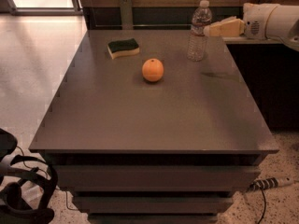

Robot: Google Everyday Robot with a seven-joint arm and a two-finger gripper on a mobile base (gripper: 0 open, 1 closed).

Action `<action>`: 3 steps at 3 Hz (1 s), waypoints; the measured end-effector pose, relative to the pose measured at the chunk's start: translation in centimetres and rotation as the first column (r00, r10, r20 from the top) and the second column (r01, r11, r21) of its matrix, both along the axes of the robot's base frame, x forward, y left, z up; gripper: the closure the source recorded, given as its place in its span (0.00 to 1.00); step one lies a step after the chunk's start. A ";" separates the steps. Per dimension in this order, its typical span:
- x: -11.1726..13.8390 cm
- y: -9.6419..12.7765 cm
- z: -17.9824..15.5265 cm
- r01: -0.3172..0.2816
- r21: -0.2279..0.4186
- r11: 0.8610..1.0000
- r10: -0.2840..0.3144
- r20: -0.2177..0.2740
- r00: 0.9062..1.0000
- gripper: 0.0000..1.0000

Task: Pick water bottle

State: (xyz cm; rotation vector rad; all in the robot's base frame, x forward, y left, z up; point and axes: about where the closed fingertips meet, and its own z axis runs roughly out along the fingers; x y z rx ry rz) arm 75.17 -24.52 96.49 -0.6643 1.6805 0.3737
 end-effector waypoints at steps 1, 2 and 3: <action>1.6 0.8 -0.5 0.003 0.031 1.000 -0.003 0.003 1.000 0.00; 2.5 1.5 -0.8 -0.002 0.045 0.999 0.002 0.001 1.000 0.00; 3.2 2.6 -1.3 -0.019 0.061 0.998 0.020 -0.007 1.000 0.00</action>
Offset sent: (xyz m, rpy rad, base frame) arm 0.0357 0.0172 -0.0095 0.0609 -0.0018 -0.0005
